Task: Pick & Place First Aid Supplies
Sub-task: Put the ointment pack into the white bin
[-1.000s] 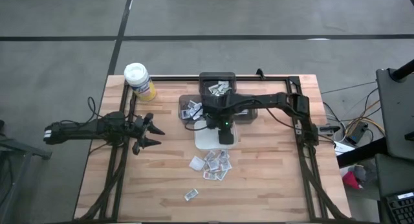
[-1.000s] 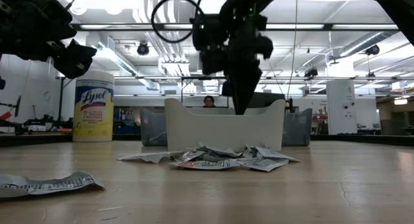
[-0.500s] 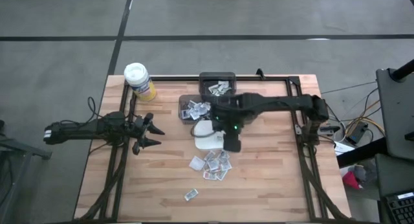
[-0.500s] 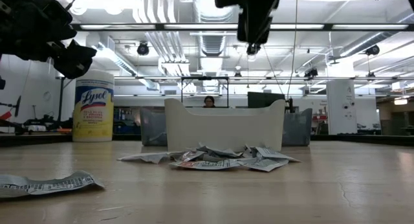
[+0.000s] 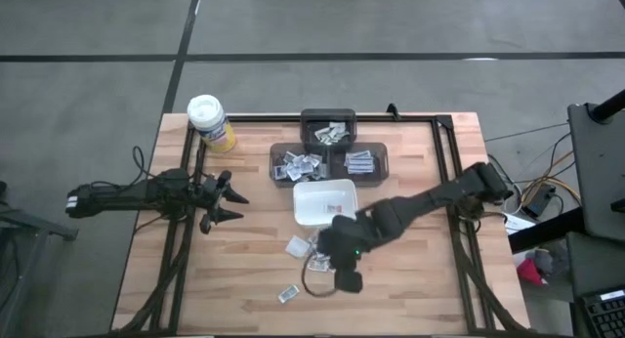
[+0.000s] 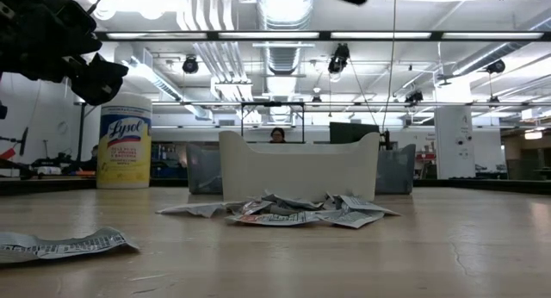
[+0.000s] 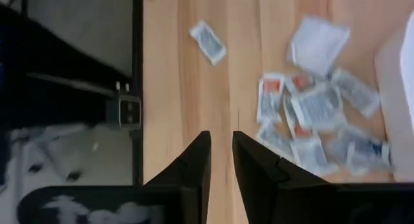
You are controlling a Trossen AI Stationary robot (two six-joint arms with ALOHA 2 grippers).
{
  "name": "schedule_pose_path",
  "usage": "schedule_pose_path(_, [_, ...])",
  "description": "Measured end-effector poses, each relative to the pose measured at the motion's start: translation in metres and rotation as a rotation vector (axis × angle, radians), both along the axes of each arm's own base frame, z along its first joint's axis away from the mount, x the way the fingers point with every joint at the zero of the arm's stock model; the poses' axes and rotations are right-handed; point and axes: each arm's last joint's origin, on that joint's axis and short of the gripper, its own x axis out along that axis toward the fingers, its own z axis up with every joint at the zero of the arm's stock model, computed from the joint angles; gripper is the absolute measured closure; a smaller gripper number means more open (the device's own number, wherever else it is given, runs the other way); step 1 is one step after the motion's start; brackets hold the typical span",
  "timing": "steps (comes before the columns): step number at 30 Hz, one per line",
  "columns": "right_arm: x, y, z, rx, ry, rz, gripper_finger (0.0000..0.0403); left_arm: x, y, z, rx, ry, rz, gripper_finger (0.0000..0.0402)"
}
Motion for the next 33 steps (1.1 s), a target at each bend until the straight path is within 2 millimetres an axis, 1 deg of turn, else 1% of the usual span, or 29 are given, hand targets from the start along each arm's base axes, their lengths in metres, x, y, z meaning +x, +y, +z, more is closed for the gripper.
schedule_pose_path(2, [0.000, 0.010, 0.002, -0.019, -0.061, -0.001, 0.0340, 0.000, 0.000, 0.000, 0.000, 0.000, 0.000, 0.0186])
schedule_pose_path(4, [0.001, 0.016, 0.004, -0.021, -0.099, 0.002, 0.0342, 0.000, 0.000, 0.000, 0.000, 0.000, 0.000, 0.0186])
schedule_pose_path(9, [-0.001, 0.019, -0.002, -0.029, -0.090, 0.008, 0.0344, 0.000, 0.000, 0.000, 0.000, 0.000, 0.000, 0.0186])
schedule_pose_path(18, [-0.002, 0.013, -0.026, -0.066, -0.043, 0.031, 0.0332, 0.000, 0.000, 0.000, -0.030, 0.006, 0.005, 0.0186])
schedule_pose_path(23, [0.003, 0.007, -0.037, -0.060, -0.073, 0.020, 0.0326, 0.000, 0.000, 0.000, -0.035, 0.007, 0.006, 0.0186])
schedule_pose_path(28, [0.006, -0.001, -0.042, -0.075, -0.076, 0.029, 0.0323, 0.000, 0.000, 0.000, -0.040, 0.008, 0.007, 0.0186])
schedule_pose_path(31, [0.008, -0.007, -0.043, -0.057, -0.072, 0.043, 0.0325, 0.000, 0.000, 0.000, -0.046, 0.010, 0.008, 0.0186])
schedule_pose_path(33, [0.010, -0.008, -0.046, -0.043, -0.059, 0.053, 0.0326, 0.000, 0.000, 0.000, -0.047, 0.010, 0.008, 0.0186])
